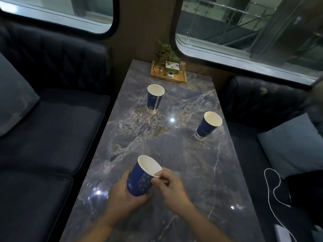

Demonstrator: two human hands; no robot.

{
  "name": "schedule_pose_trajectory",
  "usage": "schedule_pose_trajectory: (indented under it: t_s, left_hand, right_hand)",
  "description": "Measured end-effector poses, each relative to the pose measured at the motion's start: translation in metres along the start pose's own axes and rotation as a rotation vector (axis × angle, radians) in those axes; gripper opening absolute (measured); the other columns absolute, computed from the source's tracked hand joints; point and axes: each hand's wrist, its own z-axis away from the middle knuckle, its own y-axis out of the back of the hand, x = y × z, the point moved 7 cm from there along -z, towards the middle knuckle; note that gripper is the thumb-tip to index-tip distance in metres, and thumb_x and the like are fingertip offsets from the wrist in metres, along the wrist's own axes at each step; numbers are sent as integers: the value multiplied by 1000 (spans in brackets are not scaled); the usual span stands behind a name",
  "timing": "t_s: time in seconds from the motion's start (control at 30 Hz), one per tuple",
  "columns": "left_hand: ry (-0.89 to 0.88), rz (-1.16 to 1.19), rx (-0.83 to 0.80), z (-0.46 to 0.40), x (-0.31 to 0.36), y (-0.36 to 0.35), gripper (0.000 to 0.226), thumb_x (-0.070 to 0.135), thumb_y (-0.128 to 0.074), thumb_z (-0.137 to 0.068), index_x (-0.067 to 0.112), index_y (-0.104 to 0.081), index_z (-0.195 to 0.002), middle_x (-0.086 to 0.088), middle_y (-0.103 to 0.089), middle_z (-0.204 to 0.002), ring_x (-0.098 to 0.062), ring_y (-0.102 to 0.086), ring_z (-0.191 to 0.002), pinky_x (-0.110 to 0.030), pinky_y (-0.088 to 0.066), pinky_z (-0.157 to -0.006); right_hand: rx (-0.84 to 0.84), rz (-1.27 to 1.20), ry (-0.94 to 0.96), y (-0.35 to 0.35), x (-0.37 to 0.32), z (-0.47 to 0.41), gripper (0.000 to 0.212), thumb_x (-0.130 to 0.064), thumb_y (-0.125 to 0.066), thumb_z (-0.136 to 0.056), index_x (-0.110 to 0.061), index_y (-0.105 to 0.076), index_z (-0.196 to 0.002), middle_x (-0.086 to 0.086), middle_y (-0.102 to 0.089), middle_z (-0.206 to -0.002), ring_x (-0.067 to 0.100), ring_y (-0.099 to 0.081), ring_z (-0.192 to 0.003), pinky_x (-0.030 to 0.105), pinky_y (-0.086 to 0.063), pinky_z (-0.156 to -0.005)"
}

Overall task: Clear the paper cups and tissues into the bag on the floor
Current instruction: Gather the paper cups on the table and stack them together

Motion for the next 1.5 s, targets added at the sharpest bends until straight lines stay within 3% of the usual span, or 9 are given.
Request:
schedule_pose_trajectory:
  t_s: [0.3, 0.53, 0.63, 0.87, 1.0, 1.13, 1.27, 1.37, 1.5]
  left_hand:
    - [7, -86, -35, -25, 8, -14, 75, 44, -81, -43, 39, -52, -112, 11, -70, -99, -9, -69, -86, -34, -59, -72]
    - [-14, -121, -21, -43, 10, -13, 68, 15, -87, -52, 45, -52, -102, 15, -69, -92, 3, -65, -79, -16, -53, -58]
    - [15, -118, -8, -51, 6, -11, 69, 21, -87, -51, 41, -53, -107, 16, -69, -92, 3, -66, -77, -16, -51, -57]
    - [52, -109, 19, -62, -2, -10, 62, 25, -84, -48, 43, -54, -99, 14, -71, -88, -1, -68, -73, -30, -57, -59]
    - [48, -115, 5, -63, -5, -12, 62, 19, -85, -52, 33, -57, -106, 13, -70, -89, 3, -66, -72, -16, -50, -53]
    - [72, -100, 1, -64, -7, -13, 61, 17, -85, -52, 34, -57, -104, 13, -71, -84, 2, -66, -73, -16, -50, -52]
    - [132, -8, -46, -64, -8, -16, 62, 21, -88, -53, 40, -57, -103, 25, -70, -91, -2, -69, -79, -24, -57, -60]
    - [205, 91, -154, -65, -6, -24, 61, 35, -89, -48, 32, -62, -103, 10, -75, -92, -7, -72, -83, -26, -57, -67]
    - [316, 308, -159, -61, -3, -24, 65, 44, -82, -43, 17, -66, -99, 4, -78, -85, -13, -74, -76, -23, -54, -62]
  right_hand:
    - [-6, -54, -26, 18, 9, -17, 8, -28, -67, -78, -21, -66, -78, -7, -68, -83, 1, -62, -80, 21, -48, -72]
    - [20, -29, -56, 48, 14, -40, 16, -12, -61, -90, -21, -71, -98, -7, -72, -94, 4, -65, -85, 25, -53, -78]
    - [113, 60, -67, 78, 16, -58, 16, -11, -59, -91, -18, -67, -103, -4, -70, -97, 10, -64, -86, 33, -54, -83]
    - [353, 347, 15, 166, -6, -116, 25, -13, -58, -89, -15, -61, -113, -1, -64, -104, 16, -61, -98, 25, -48, -81]
    - [428, 578, 62, 204, -21, -150, 34, -13, -55, -88, -14, -52, -122, 0, -55, -116, 10, -49, -103, 23, -35, -85]
    - [367, 868, 95, 223, -12, -183, 42, -19, -54, -87, -13, -46, -128, 11, -56, -127, 27, -53, -113, 34, -41, -91]
    - [247, 987, -69, 230, 15, -204, 36, -25, -53, -88, -13, -53, -121, 17, -64, -107, 38, -58, -100, 39, -46, -81]
    - [171, 1016, -204, 227, 38, -206, 32, -26, -51, -91, -3, -56, -111, 14, -59, -87, 40, -60, -86, 37, -43, -72]
    - [212, 1019, -234, 224, 44, -197, 32, -26, -49, -93, -1, -55, -112, 21, -62, -94, 39, -59, -85, 41, -46, -75]
